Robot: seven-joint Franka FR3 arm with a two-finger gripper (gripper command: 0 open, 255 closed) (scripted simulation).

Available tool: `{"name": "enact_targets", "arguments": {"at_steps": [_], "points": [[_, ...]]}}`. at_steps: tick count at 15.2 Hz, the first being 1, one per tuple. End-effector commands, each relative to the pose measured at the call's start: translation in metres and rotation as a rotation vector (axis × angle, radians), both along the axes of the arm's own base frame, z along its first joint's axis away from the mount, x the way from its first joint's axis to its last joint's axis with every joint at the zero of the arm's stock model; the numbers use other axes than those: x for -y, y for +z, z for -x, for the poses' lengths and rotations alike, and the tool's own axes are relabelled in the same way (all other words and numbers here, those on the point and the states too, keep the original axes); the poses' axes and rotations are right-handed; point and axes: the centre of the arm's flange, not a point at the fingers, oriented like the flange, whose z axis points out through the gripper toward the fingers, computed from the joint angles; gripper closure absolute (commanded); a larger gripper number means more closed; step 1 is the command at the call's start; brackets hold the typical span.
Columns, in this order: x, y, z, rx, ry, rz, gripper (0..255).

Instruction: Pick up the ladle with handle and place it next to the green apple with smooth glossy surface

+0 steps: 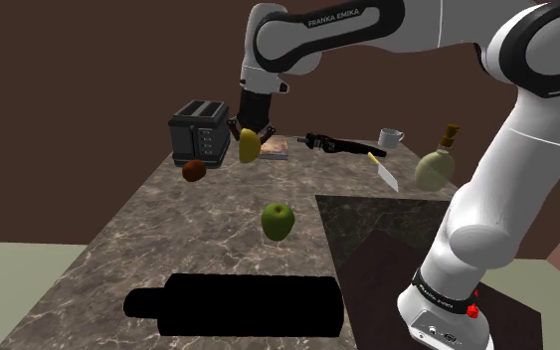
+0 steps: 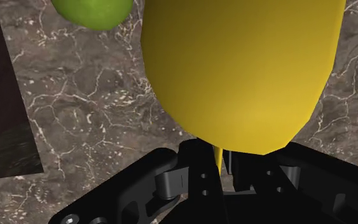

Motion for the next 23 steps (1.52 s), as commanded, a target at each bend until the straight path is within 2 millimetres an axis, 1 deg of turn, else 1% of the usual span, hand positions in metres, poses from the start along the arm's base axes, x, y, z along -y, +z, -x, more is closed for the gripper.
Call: {"name": "enact_targets", "arguments": {"at_steps": [1,11,12,23], "points": [[-0.027,-0.002,0.001,0.0,-0.001,0.0,255],[-0.159,-0.001,-0.002,0.0,-0.001,0.0,255],[-0.165,-0.001,-0.002,0.0,-0.001,0.0,255],[-0.165,-0.06,-0.002,0.0,-0.001,0.0,255]]}}
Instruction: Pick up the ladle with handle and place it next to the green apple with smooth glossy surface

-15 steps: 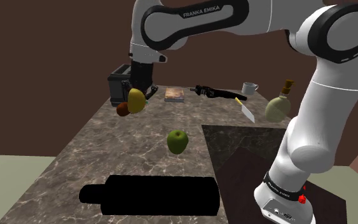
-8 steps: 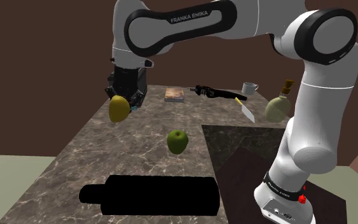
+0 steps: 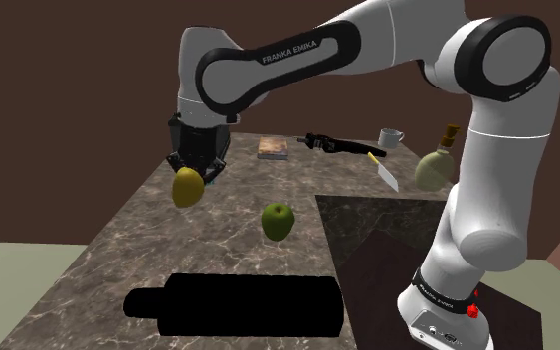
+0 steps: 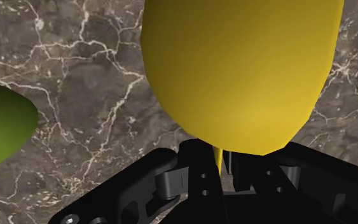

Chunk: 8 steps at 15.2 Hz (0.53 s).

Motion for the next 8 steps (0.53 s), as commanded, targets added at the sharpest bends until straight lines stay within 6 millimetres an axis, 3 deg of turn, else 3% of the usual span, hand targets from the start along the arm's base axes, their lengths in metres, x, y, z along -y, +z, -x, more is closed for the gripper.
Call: {"name": "enact_targets", "arguments": {"at_steps": [1,8], "points": [[0.0,-0.01,0.001,0.001,0.0,0.0,255],[0.0,-0.047,0.001,0.001,0.0,0.0,255]]}}
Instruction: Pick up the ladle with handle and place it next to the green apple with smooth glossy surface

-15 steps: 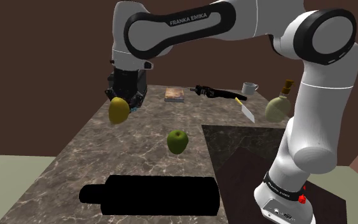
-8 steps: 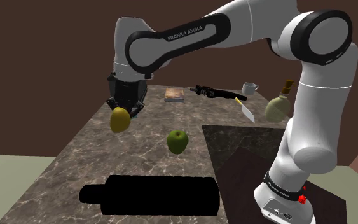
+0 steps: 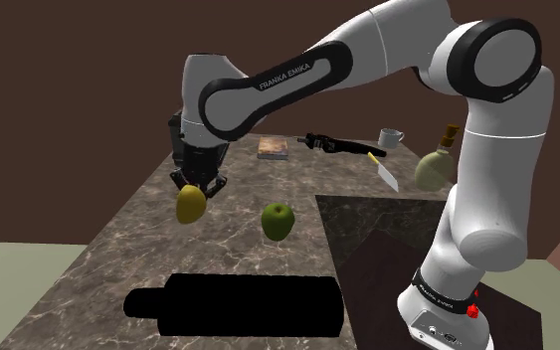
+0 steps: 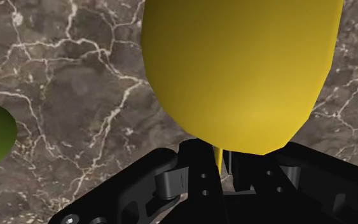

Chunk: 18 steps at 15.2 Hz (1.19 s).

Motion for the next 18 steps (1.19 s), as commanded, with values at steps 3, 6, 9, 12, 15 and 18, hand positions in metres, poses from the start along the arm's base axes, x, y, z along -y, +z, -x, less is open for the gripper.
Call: {"name": "enact_targets", "arguments": {"at_steps": [3,6,9,12,15,18], "points": [[-0.001,-0.02,0.0,0.001,0.0,0.0,255],[-0.001,-0.036,0.0,0.001,0.0,0.0,255],[-0.001,-0.052,0.0,0.001,0.0,0.0,255],[-0.001,-0.068,0.0,0.001,0.0,0.0,255],[-0.001,-0.075,0.0,0.001,0.0,0.0,255],[-0.001,-0.075,0.0,0.001,0.0,0.0,255]]}}
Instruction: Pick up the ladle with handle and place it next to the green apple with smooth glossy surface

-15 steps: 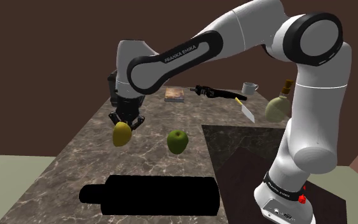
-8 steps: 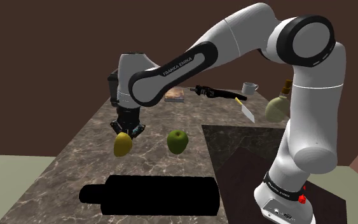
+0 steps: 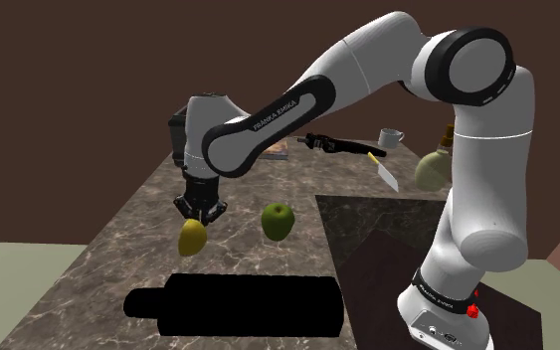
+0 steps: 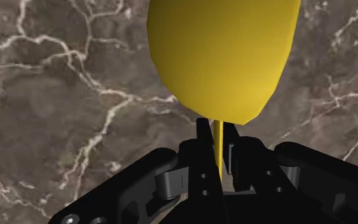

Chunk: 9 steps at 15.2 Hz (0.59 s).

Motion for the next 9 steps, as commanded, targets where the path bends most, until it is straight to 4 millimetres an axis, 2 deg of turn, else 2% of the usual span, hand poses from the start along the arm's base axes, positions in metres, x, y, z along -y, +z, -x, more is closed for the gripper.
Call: {"name": "enact_targets", "arguments": {"at_steps": [1,2,3,8,9], "points": [[0.0,0.0,0.0,0.0,-0.001,0.0,255],[0.0,0.0,0.0,0.0,-0.001,0.0,255],[0.0,0.0,0.0,0.0,-0.001,0.0,0],[0.0,0.0,0.0,0.0,-0.001,0.0,0],[0.002,0.013,0.0,0.0,-0.001,0.0,0]]}}
